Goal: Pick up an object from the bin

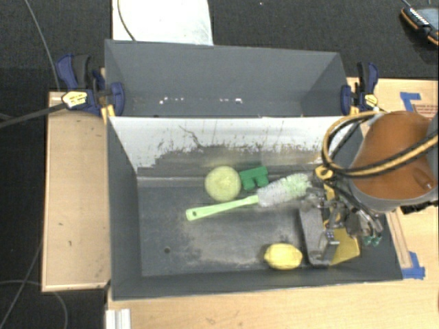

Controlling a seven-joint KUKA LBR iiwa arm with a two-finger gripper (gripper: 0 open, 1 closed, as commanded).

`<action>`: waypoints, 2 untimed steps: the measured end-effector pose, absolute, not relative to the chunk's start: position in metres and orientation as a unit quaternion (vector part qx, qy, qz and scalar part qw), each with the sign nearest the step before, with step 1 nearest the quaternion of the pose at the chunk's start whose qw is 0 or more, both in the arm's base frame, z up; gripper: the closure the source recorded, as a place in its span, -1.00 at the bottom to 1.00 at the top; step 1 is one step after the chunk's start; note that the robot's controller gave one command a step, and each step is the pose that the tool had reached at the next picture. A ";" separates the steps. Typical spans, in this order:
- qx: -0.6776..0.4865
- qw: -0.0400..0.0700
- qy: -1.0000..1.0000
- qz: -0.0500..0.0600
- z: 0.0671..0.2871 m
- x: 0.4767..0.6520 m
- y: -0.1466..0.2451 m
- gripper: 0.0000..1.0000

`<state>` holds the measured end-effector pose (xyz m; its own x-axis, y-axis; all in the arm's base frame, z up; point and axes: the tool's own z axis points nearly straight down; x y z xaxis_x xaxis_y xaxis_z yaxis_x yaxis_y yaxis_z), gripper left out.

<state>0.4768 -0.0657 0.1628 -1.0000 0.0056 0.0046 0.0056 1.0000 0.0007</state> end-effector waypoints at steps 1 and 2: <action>-0.001 -0.001 -1.000 0.000 0.166 0.479 -0.066 -1.00; 0.181 -0.005 -0.983 0.000 0.072 0.478 -0.019 -1.00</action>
Offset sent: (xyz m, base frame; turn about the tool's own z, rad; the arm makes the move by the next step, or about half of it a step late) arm -0.0009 0.0467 -0.0928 -0.3801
